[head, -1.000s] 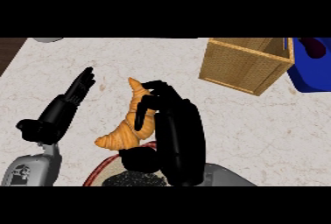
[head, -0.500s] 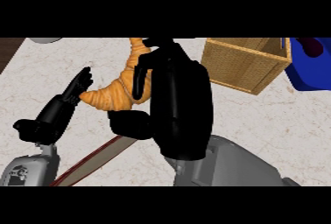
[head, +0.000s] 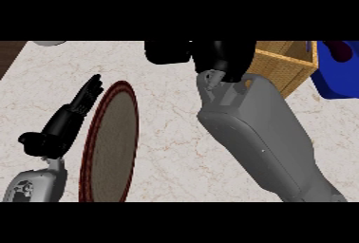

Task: Pick the croissant from the placemat and place it in the basket

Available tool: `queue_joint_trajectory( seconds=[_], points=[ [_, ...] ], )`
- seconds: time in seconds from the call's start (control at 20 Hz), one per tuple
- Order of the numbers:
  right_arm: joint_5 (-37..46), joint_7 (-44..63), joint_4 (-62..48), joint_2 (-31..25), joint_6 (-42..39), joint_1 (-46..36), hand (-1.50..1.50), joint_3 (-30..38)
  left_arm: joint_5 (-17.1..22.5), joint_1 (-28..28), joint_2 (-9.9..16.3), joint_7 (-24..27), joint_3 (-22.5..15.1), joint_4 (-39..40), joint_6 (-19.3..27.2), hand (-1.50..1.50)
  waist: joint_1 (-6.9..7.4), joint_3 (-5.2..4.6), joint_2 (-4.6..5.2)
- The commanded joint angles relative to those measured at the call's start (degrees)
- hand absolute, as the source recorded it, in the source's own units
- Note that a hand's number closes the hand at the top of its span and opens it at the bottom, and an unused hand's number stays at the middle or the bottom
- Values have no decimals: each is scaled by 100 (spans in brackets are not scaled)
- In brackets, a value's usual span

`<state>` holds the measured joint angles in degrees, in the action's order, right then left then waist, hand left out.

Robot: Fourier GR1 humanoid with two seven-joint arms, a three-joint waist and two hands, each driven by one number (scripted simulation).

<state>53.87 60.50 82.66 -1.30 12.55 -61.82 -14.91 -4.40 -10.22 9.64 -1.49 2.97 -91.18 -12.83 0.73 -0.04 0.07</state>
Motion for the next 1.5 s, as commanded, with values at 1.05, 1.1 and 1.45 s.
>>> queue_joint_trajectory(
  seconds=[1.05, 1.1, 1.45],
  points=[
    [-739, -2644, -3023, -1060, 1422, -36, 150, 2276, -196, -73, -185, -250, -76, -132, 178, 0, -7, 5, 11],
    [-798, -2894, -2858, -1333, 1350, 132, 150, 2333, -31, 161, -72, -187, -18, -308, -34, 0, -12, 6, 3],
    [-642, -3675, -3633, -1268, 2229, 258, 150, 2374, -26, -102, 40, 228, 194, 267, -101, 0, -19, 3, 15]
  ],
)
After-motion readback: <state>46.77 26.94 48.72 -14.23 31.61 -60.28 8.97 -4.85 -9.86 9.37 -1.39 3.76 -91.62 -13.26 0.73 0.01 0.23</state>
